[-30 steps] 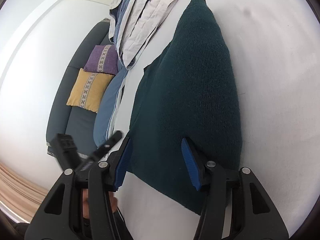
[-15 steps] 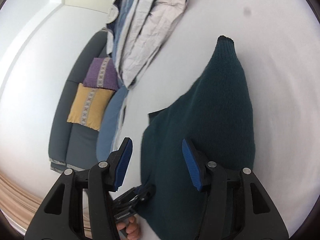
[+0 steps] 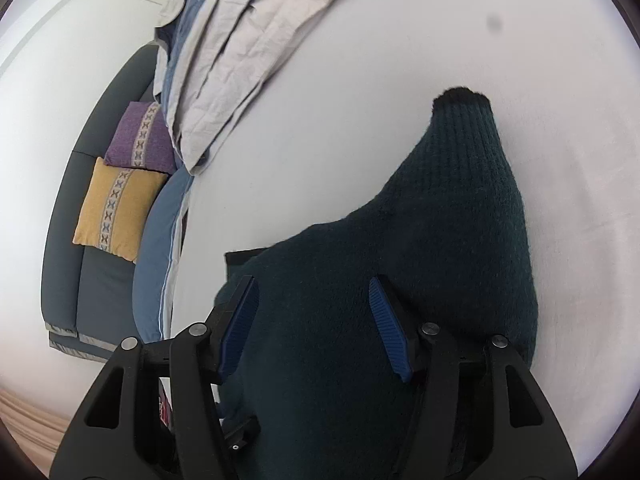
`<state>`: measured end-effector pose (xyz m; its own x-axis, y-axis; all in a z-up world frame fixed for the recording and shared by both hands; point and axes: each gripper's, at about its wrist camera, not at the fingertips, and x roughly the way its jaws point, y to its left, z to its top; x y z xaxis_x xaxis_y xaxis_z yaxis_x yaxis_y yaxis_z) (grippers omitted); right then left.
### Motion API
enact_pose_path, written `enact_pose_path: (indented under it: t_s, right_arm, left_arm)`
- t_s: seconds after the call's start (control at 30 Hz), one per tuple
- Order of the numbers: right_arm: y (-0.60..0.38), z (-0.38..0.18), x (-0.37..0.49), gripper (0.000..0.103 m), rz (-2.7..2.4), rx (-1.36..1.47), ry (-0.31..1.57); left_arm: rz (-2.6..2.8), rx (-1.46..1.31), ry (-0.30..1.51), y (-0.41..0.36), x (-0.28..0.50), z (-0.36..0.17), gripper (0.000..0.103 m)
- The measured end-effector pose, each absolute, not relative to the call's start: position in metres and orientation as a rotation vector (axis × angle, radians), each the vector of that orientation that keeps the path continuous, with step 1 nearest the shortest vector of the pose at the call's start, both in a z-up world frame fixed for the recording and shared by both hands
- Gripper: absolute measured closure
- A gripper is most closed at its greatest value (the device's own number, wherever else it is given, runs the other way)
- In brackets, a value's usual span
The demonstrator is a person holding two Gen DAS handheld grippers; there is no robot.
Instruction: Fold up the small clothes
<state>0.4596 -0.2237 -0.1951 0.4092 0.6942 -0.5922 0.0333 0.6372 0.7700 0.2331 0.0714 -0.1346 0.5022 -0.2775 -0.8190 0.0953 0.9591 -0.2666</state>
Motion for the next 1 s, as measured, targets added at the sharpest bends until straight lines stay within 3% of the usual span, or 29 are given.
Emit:
enact_pose_path:
  t_s: [0.23, 0.4, 0.6, 0.8, 0.93, 1.0]
  right_arm:
    - [-0.244, -0.183, 0.454, 0.048, 0.382, 0.824, 1.014]
    - [-0.24, -0.16, 0.4, 0.046, 0.601, 0.867, 0.931]
    - [-0.237, -0.178, 0.343, 0.047, 0.702, 0.797, 0.893]
    - [-0.241, -0.154, 0.295, 0.04, 0.769, 0.778, 0.881]
    - [-0.233, -0.191, 0.268, 0.038, 0.779, 0.707, 0.993]
    - [-0.243, -0.179, 0.255, 0.038, 0.748, 0.718, 0.984]
  left_arm:
    - [-0.221, -0.191, 1.023, 0.067, 0.235, -0.135, 0.035]
    - [-0.223, -0.193, 1.019, 0.068, 0.235, -0.135, 0.035]
    - [-0.219, -0.191, 1.015, 0.068, 0.233, -0.136, 0.034]
    - [-0.219, -0.204, 1.012, 0.07, 0.233, -0.138, 0.034]
    - [-0.231, -0.245, 1.004, 0.076, 0.231, -0.135, 0.034]
    - [-0.243, -0.308, 1.011, 0.088, 0.228, -0.129, 0.034]
